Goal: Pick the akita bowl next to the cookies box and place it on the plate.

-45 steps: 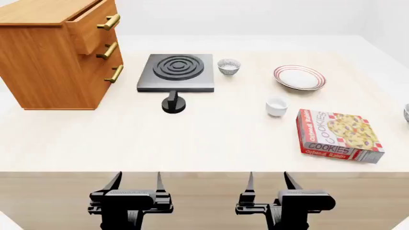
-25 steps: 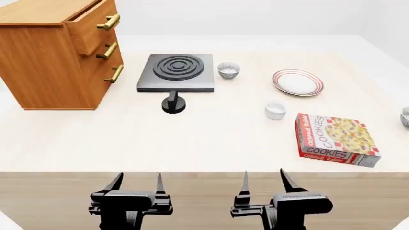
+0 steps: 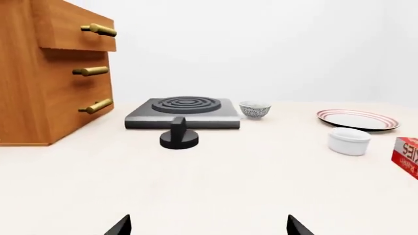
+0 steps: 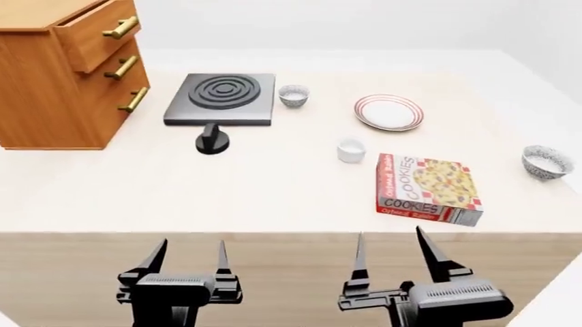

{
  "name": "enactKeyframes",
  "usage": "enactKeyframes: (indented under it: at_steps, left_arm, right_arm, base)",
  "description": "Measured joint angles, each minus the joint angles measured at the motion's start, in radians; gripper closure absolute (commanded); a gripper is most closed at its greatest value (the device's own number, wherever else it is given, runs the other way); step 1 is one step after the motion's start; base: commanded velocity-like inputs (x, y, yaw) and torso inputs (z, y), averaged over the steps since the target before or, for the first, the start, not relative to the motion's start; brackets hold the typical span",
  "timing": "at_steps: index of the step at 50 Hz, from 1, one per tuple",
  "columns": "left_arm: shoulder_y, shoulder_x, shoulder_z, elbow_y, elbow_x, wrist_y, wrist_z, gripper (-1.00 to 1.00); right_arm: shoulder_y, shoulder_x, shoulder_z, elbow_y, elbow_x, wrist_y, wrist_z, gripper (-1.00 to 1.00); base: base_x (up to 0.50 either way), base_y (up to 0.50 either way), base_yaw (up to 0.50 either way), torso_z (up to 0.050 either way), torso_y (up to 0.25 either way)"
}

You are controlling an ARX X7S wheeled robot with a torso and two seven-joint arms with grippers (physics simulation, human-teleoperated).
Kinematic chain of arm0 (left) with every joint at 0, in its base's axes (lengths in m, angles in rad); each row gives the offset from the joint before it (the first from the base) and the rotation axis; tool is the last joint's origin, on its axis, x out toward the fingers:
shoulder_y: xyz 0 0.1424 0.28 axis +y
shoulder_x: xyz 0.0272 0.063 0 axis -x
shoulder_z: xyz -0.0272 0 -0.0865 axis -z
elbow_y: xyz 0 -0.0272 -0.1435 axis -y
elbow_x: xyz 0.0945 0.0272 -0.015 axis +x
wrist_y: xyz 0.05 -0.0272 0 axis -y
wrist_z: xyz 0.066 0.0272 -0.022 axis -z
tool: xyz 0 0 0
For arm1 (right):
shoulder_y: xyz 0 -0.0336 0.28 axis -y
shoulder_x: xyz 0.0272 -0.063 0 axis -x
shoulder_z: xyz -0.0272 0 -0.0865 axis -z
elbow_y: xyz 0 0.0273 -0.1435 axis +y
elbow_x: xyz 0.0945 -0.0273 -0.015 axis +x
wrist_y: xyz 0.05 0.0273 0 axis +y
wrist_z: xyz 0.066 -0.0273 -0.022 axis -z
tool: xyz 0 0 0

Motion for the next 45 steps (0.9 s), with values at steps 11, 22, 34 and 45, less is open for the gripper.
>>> enactKeyframes:
  at_steps: [11,22,34,45]
  left_arm:
    - [0.002,-0.016,0.014,0.005,-0.010,0.021,-0.021,-1.00]
    - [0.004,-0.030,0.027,0.001,-0.020,0.037,-0.038,-1.00]
    - [0.002,-0.044,0.041,-0.003,-0.033,0.042,-0.053,-1.00]
    - [-0.001,-0.055,0.051,-0.005,-0.047,0.043,-0.065,-1.00]
  right_arm:
    - [-0.010,0.020,-0.005,-0.017,0.020,-0.011,0.010,-1.00]
    - [-0.019,0.037,-0.015,-0.020,0.032,-0.030,0.021,-1.00]
    - [-0.024,0.052,-0.028,-0.018,0.044,-0.049,0.028,-1.00]
    - [-0.026,0.064,-0.040,-0.016,0.056,-0.060,0.030,-1.00]
  base:
    - [-0.15,-0.50,0.00,0.000,0.000]
    - [-0.14,-0.50,0.00,0.000,0.000]
    - [-0.06,-0.50,0.00,0.000,0.000]
    - [0.00,-0.50,0.00,0.000,0.000]
